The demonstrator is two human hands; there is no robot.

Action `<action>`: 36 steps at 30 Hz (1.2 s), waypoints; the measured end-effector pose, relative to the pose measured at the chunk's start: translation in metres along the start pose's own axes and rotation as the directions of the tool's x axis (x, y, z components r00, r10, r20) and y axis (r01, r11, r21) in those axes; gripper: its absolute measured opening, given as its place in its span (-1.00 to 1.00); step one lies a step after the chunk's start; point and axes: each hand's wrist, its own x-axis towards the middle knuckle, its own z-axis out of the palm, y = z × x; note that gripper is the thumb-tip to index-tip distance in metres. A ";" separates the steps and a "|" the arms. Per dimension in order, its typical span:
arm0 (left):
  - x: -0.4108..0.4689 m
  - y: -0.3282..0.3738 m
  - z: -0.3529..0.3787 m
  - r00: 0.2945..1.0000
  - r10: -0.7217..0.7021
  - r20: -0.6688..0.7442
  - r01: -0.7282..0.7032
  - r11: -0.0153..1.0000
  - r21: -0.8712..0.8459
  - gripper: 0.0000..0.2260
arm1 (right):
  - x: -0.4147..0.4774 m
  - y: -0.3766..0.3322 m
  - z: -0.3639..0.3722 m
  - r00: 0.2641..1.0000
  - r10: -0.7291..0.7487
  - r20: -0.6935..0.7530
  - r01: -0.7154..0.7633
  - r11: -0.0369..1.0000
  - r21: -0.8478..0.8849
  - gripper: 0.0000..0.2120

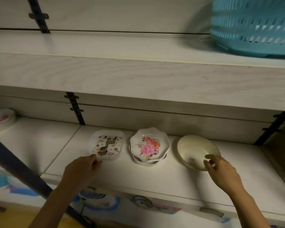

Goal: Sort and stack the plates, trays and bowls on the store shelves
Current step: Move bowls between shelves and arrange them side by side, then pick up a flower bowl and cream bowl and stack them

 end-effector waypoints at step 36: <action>-0.163 -0.422 -0.111 0.950 -0.284 -0.132 0.278 0.959 -0.060 -0.83 | -0.197 -0.495 0.201 0.637 -0.743 0.207 0.728 0.668 0.156 -0.72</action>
